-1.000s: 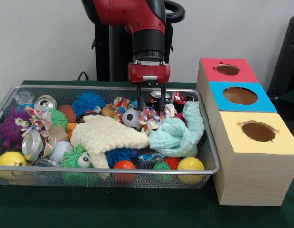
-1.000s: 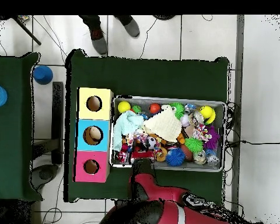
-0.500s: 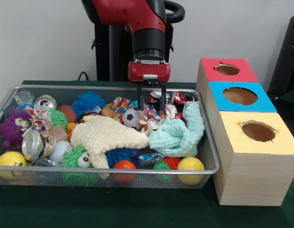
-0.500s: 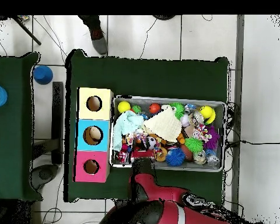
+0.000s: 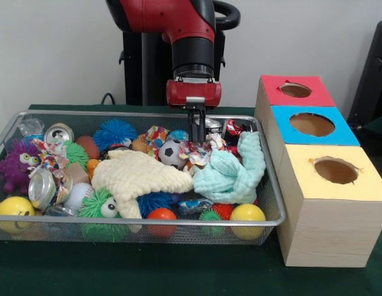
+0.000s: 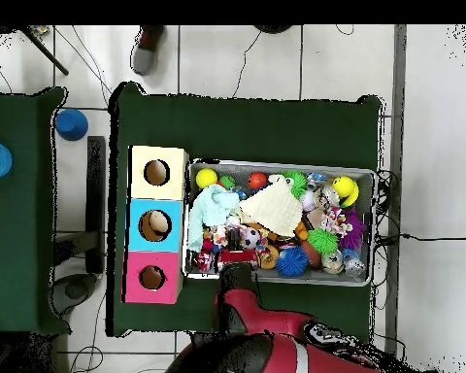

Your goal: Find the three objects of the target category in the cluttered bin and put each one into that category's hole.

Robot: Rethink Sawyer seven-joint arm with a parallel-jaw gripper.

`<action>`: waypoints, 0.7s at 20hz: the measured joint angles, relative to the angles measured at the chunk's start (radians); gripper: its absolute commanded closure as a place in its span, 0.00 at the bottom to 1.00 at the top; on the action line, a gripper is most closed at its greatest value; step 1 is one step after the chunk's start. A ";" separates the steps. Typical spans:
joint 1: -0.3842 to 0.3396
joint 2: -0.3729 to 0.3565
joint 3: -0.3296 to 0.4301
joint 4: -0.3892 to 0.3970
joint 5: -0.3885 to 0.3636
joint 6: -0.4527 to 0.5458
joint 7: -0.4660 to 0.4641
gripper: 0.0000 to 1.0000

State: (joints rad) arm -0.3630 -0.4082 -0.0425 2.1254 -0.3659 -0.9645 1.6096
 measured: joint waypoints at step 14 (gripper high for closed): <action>-0.005 -0.015 -0.001 0.000 -0.003 0.001 0.000 1.00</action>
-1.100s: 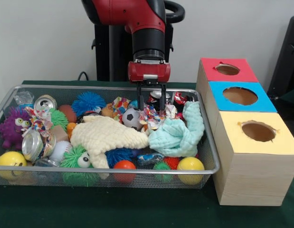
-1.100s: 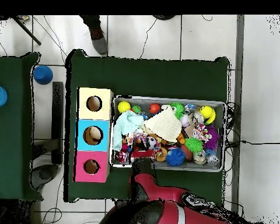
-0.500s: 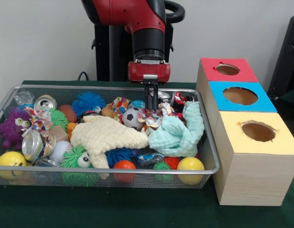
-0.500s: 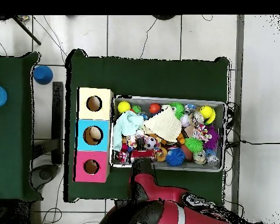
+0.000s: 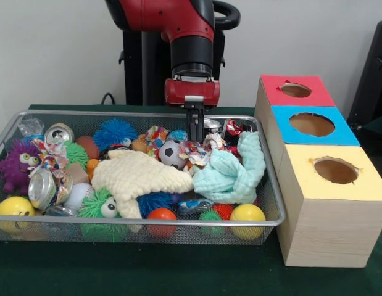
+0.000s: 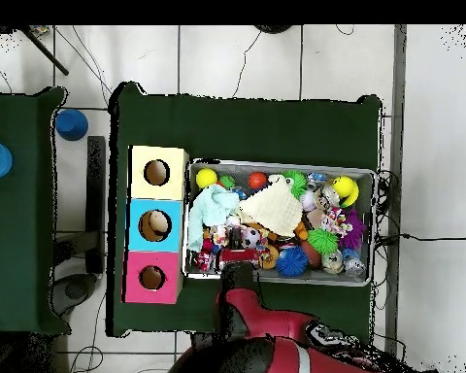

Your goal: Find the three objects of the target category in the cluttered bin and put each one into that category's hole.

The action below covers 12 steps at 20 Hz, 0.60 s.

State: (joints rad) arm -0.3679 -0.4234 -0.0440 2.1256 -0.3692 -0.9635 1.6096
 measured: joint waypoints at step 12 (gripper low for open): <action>-0.158 -0.225 0.060 0.009 -0.144 0.291 0.001 1.00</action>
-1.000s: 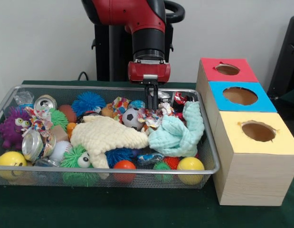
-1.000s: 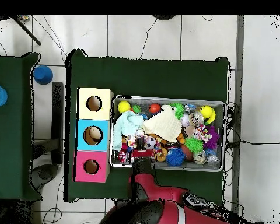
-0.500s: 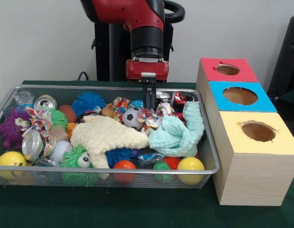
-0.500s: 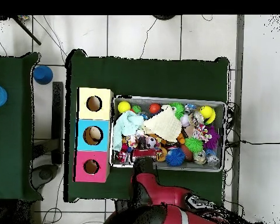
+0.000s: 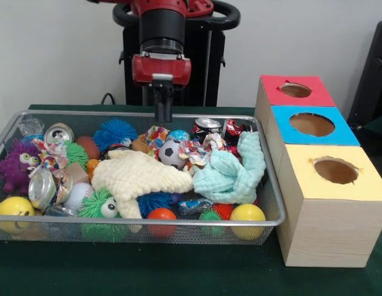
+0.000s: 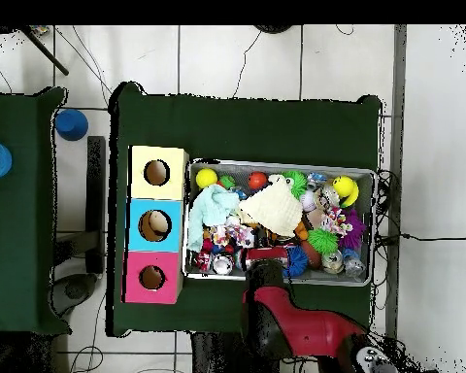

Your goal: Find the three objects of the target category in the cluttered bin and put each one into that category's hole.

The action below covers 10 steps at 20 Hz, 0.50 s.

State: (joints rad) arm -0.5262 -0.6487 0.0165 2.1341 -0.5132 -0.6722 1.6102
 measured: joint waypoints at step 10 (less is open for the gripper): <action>-0.025 -0.083 0.012 0.000 -0.011 0.105 0.000 0.00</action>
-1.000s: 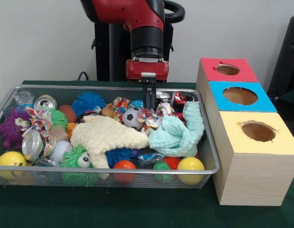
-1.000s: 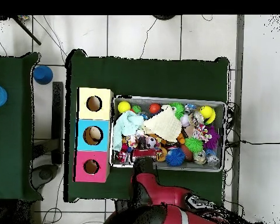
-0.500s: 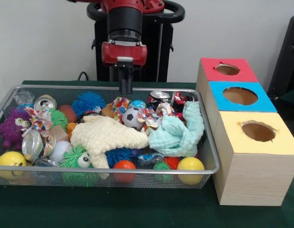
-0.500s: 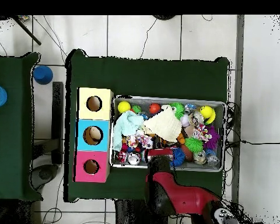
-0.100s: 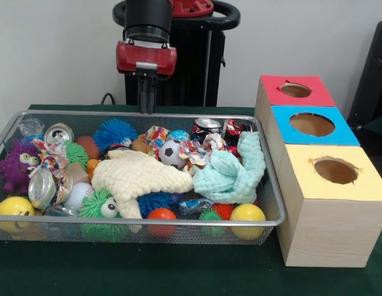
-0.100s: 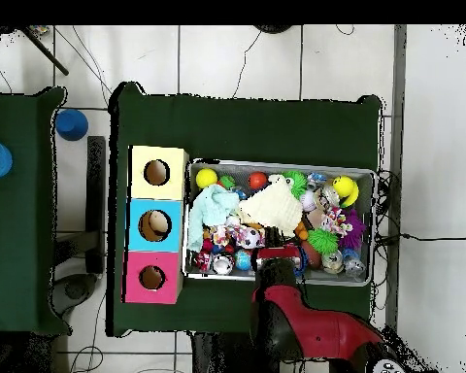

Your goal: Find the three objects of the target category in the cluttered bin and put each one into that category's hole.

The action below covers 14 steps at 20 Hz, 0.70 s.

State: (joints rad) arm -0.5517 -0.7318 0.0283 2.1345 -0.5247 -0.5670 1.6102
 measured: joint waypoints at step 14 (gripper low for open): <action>0.031 0.007 0.000 0.000 0.001 -0.002 0.000 0.00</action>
State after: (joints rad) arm -0.5211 -0.7249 0.0282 2.1344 -0.5238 -0.5692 1.6102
